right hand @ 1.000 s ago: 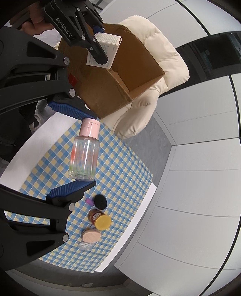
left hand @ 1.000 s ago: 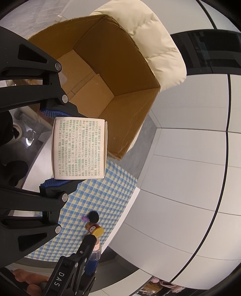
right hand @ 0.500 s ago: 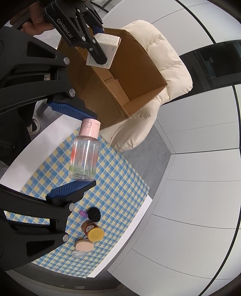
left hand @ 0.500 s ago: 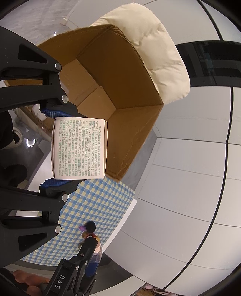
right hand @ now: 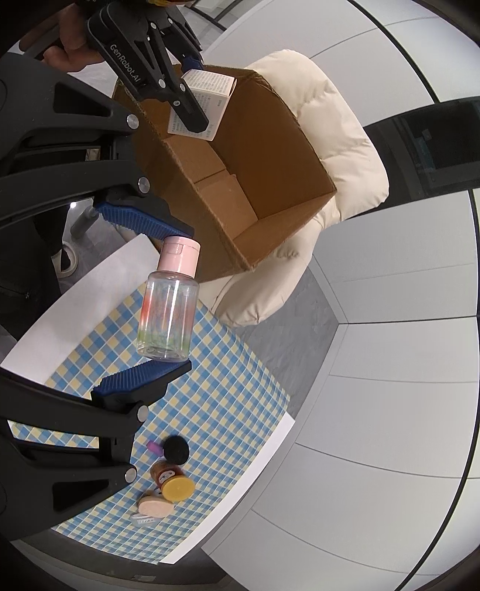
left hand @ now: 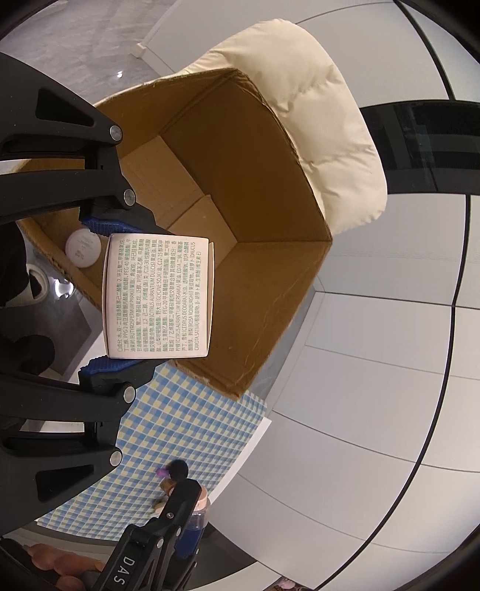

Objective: Organize objects
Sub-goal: 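Lift and carry the cream box with the left tool while the right tool carries the bottle toward the box, then open the left tool over the box while the right tool releases the bottle inside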

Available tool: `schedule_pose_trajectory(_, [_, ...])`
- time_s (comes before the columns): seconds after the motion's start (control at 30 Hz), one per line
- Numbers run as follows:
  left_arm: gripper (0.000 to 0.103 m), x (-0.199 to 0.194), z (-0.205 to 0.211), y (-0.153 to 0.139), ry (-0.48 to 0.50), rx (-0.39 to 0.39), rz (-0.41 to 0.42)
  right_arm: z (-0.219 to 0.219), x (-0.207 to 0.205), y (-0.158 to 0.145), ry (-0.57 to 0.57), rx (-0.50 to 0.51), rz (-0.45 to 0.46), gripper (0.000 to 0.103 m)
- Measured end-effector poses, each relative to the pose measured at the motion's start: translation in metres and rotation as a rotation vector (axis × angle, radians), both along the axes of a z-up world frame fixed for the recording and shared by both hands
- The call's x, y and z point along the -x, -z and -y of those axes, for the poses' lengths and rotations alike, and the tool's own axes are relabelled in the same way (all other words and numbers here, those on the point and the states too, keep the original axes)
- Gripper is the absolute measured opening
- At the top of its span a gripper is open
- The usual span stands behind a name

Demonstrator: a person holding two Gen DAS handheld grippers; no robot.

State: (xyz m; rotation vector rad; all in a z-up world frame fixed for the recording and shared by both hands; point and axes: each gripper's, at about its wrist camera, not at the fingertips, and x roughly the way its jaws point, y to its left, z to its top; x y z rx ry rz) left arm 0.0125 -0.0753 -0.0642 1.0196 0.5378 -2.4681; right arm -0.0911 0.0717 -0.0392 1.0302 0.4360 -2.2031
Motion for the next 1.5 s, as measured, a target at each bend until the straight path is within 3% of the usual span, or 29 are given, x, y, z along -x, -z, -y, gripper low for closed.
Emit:
schedule_pose_trajectory(1.03, [0.053,-0.023,0.037,0.024,-0.077,-0.022,0.062,0.058,-0.029,0.004,-0.108,-0.004,-0.020,0.066])
schedule_pose_trajectory(1.17, [0.065,-0.027,0.041,0.027,-0.096,-0.003,0.077,0.070,-0.034,0.006,-0.126,-0.011,-0.024,0.066])
schedule_pose_trajectory(1.4, [0.100,-0.043,0.048,0.017,-0.143,0.071,0.045,0.088,-0.041,0.009,-0.161,-0.016,-0.021,0.066])
schedule_pose_trajectory(1.5, [0.102,-0.054,0.052,0.012,-0.176,0.087,0.029,0.097,-0.045,0.010,-0.174,-0.014,-0.018,0.066])
